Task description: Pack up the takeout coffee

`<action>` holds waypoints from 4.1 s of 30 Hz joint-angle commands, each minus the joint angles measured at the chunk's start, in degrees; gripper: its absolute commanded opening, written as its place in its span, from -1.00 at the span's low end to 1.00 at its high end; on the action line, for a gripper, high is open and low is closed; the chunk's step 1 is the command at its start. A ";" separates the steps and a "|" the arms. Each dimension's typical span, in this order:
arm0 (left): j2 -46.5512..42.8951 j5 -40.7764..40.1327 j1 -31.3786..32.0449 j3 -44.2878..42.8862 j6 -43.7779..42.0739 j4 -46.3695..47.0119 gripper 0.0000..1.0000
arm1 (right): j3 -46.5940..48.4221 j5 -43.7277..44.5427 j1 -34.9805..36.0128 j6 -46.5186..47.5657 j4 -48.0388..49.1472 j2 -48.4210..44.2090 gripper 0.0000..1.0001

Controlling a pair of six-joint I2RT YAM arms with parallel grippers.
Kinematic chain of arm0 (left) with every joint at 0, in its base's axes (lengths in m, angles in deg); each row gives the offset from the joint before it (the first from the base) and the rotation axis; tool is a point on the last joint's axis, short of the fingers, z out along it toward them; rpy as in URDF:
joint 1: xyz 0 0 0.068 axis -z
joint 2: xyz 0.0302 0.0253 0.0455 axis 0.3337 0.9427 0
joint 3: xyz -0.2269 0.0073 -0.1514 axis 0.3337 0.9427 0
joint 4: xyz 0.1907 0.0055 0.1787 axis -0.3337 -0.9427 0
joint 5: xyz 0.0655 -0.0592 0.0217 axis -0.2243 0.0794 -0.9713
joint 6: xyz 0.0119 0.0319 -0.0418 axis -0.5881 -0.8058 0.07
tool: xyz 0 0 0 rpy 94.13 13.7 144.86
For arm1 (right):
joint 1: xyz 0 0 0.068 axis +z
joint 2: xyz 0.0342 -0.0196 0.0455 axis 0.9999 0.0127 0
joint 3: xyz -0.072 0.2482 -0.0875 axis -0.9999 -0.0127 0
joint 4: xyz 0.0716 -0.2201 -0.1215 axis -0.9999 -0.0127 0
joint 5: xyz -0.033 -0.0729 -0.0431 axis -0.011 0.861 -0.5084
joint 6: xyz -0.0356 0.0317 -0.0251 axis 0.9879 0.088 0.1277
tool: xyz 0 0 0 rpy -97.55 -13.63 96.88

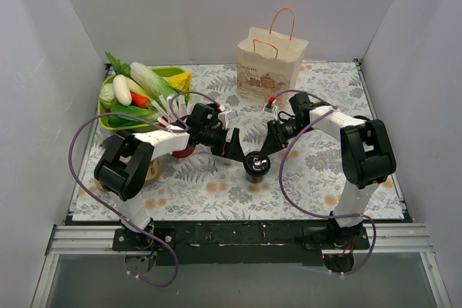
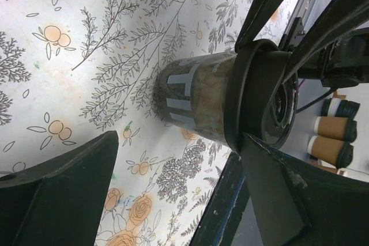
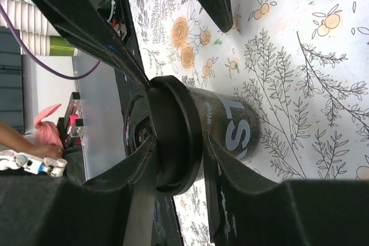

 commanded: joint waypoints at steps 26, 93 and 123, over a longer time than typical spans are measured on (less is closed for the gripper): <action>0.41 -13.97 1.76 -0.31 -8.22 -2.35 0.68 | 9.32 12.25 2.72 16.99 -6.53 -0.80 0.18; -16.99 -20.74 2.37 -4.53 -23.60 -9.83 0.89 | 13.73 37.55 17.65 31.59 -20.86 -3.96 -0.97; -19.72 -22.76 2.29 -1.10 -22.90 -7.01 0.94 | 9.15 64.10 32.08 31.68 -17.08 -7.39 -0.66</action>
